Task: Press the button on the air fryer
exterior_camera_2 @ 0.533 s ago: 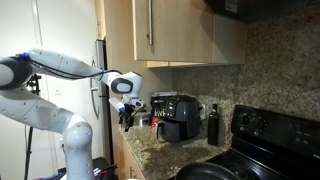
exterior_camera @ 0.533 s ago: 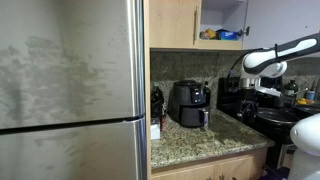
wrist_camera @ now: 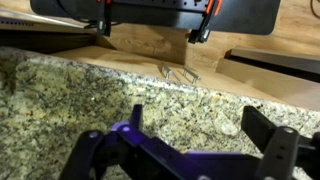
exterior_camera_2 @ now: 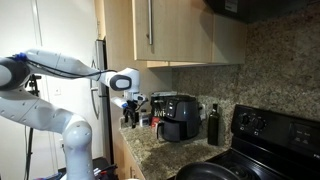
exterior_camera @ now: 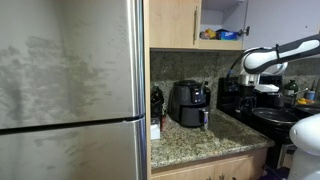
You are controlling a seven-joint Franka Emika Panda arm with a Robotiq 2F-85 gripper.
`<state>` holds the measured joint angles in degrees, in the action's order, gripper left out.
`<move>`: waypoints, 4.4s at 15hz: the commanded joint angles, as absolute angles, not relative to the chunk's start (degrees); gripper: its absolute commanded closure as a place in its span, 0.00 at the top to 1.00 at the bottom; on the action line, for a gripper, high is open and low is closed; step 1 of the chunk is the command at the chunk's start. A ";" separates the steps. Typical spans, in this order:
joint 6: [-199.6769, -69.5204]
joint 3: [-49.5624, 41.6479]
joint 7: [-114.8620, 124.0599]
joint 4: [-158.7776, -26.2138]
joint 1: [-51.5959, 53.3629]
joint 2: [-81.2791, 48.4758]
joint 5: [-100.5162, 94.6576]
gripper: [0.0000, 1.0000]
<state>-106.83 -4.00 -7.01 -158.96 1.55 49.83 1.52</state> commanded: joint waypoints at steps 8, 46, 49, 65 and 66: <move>-123.56 -3.62 -6.73 -158.73 1.80 47.27 2.32 1.00; -180.70 7.35 11.93 -149.47 1.43 9.90 6.70 1.00; -182.32 8.52 13.60 -147.52 -0.31 7.22 5.63 1.00; -184.46 7.51 13.93 -145.21 3.66 4.96 6.40 1.00; -184.79 7.46 14.35 -145.11 3.45 4.94 6.66 1.00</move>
<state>-183.67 7.42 13.20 -145.36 4.45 5.26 6.50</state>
